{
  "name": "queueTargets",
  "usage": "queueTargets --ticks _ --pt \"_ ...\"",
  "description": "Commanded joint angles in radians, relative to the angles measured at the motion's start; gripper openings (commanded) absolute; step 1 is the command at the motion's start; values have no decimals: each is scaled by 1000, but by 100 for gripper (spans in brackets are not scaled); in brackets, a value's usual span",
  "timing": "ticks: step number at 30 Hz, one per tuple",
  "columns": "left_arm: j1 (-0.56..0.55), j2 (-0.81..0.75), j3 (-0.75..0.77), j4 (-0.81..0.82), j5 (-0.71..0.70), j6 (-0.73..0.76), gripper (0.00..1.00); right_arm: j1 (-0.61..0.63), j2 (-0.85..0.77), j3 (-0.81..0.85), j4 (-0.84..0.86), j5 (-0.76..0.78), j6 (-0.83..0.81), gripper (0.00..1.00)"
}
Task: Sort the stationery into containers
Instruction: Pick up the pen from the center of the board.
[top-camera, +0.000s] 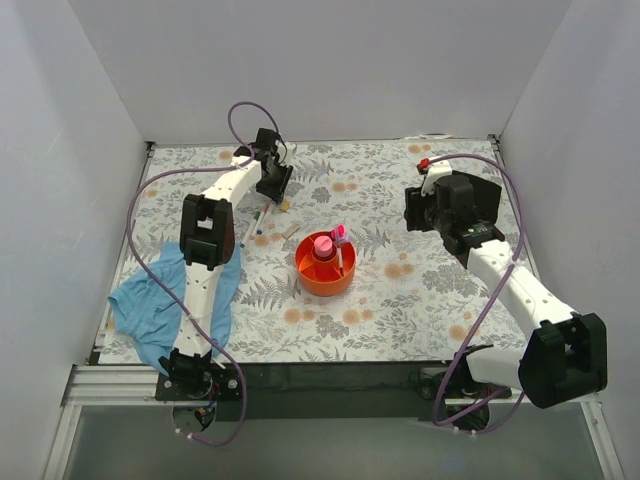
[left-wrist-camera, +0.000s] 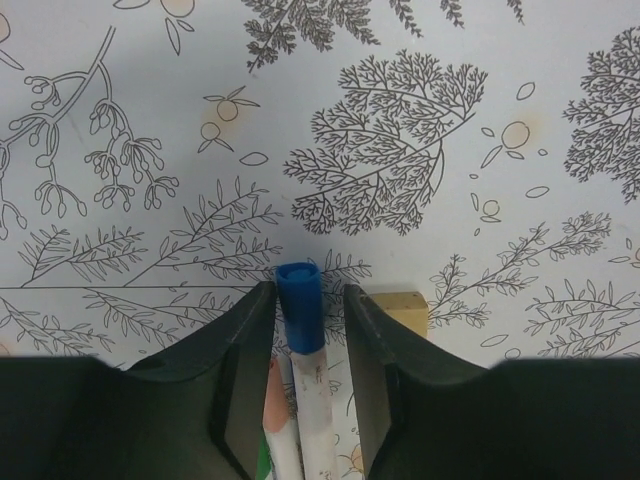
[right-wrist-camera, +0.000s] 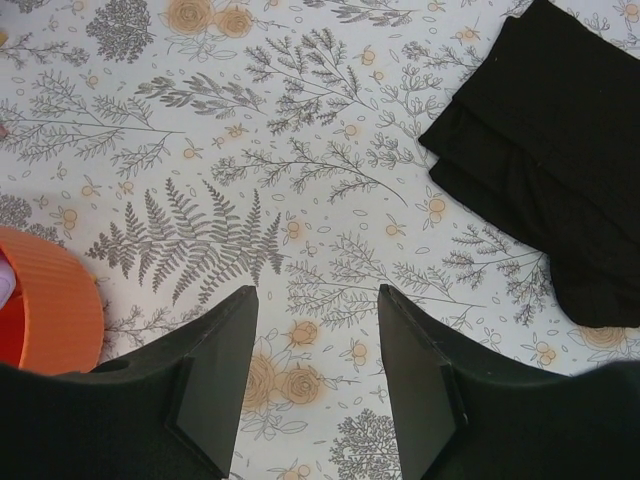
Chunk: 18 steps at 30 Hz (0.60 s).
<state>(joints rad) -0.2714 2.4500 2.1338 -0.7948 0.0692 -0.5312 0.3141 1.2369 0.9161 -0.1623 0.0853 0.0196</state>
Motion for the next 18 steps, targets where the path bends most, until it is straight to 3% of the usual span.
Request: queueTargets --ticks 1,4,6,13,18 --pt "-15 55 -26 -150 -121 60 35 -7 -59 -14 6 -22 -3 61" --pt "-20 50 -28 -159 -117 60 19 -10 -74 -31 4 -27 -3 60" --pt "-20 43 -32 -153 -109 54 1 -13 -77 -36 1 -29 -3 60" --pt "-15 -81 -32 -61 -85 36 0 -21 -77 -22 -11 -12 -17 60" --pt "-14 -310 -41 60 18 -6 0 -23 -71 12 -45 -15 -61 59"
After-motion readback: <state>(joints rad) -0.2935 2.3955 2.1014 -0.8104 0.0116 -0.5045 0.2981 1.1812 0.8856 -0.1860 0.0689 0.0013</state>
